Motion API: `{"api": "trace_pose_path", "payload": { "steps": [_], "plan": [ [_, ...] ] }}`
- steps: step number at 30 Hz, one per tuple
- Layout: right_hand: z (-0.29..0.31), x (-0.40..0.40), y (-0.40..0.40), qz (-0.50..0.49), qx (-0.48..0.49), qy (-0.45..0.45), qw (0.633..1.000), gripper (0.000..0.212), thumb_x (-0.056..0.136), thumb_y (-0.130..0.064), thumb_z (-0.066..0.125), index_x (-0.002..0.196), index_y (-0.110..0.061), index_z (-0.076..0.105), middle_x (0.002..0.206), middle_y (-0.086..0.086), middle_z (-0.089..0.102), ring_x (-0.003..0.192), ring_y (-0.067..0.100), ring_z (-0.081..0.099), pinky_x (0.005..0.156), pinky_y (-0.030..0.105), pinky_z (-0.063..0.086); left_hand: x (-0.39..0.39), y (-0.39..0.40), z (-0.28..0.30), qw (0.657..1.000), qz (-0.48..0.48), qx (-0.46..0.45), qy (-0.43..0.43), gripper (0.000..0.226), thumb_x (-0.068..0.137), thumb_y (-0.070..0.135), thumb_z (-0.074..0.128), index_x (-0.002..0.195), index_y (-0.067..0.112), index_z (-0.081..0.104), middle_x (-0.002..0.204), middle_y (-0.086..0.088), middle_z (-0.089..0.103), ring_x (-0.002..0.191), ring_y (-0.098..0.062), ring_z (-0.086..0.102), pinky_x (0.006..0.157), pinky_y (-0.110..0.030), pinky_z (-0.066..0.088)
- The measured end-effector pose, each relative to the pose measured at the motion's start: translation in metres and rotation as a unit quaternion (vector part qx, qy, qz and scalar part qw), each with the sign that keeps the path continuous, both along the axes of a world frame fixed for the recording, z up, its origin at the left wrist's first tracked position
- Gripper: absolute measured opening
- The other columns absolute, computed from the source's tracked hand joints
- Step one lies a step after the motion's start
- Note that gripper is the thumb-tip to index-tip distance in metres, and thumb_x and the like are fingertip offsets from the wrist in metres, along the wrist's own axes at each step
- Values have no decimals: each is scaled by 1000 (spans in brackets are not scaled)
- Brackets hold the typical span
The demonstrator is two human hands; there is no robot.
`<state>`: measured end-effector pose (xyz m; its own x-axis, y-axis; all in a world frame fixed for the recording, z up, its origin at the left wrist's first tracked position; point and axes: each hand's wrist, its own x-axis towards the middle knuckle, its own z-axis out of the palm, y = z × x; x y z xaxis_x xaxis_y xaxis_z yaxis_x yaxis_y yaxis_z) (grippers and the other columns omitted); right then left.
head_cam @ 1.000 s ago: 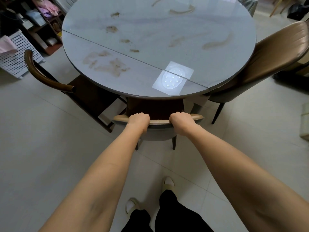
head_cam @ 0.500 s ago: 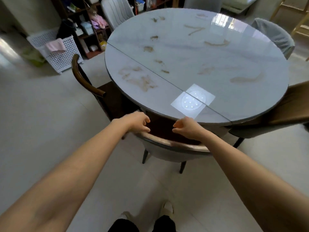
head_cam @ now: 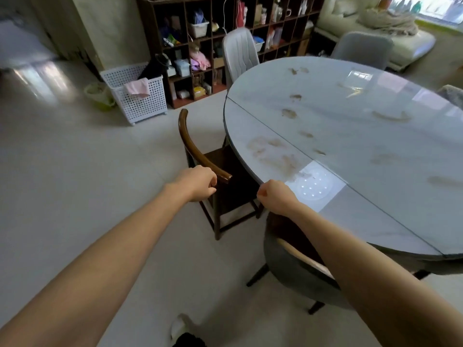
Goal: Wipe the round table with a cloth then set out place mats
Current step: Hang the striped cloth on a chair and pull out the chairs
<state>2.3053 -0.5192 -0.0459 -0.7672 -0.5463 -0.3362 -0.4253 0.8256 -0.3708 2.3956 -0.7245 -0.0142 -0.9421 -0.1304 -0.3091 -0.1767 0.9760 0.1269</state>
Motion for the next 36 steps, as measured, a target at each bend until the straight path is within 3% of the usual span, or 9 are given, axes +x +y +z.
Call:
{"api": "trace_pose_path", "payload": {
  "steps": [8,12,17,20,26,30,33,36],
  "plan": [
    [9,-7,-167,-34,20,-46,998,17,93,-21,55,97,-14,69,84,5,67,76,23,68,73,37,61,-17,-152,13,998,-26,-34,-40,28,93,35,56,118,23,61,116,-1,63,104,-22,60,85,-39,54],
    [7,-40,-218,-44,25,-38,998,17,91,-26,60,91,-12,70,87,6,68,79,22,66,72,33,57,-57,-201,2,997,-53,-37,-45,37,92,31,59,128,23,55,125,-1,59,112,-22,58,87,-37,53],
    [-16,-111,-288,-61,10,-36,997,33,90,-24,64,120,-10,62,112,7,64,101,22,61,88,33,53,-138,-258,-20,995,-88,-38,-42,46,90,24,62,134,22,49,134,-4,52,121,-24,53,91,-35,51],
    [-40,-143,-328,-72,15,-89,993,49,87,-26,69,131,-14,54,119,6,60,107,21,58,90,31,51,-185,-290,-35,990,-117,-49,-64,47,88,21,64,132,19,50,134,-7,52,124,-24,49,98,-37,47],
    [-85,-167,-376,-117,36,-172,978,48,80,-30,75,123,-19,57,104,0,60,96,17,60,85,31,53,-258,-336,-88,962,-228,-114,-101,57,84,22,67,137,17,45,140,-7,47,138,-27,33,114,-40,28],
    [-108,-171,-395,-162,55,-183,968,43,79,-27,74,119,-20,57,103,2,62,93,18,61,85,35,55,-298,-341,-118,922,-322,-147,-155,55,81,23,67,132,19,48,128,-4,56,126,-25,46,112,-41,30],
    [-121,-168,-411,-234,108,-120,959,32,81,-21,68,112,-19,60,96,2,62,88,21,62,78,35,55,-323,-338,-135,885,-401,-173,-162,36,83,18,63,119,21,55,117,-4,61,115,-26,55,108,-42,30],
    [-127,-156,-435,-324,152,-42,933,21,87,-15,62,107,-15,59,95,5,63,86,25,62,73,35,47,-338,-349,-143,857,-466,-177,-129,28,87,14,59,115,19,58,113,-4,61,107,-27,60,86,-36,40]
  ]
}}
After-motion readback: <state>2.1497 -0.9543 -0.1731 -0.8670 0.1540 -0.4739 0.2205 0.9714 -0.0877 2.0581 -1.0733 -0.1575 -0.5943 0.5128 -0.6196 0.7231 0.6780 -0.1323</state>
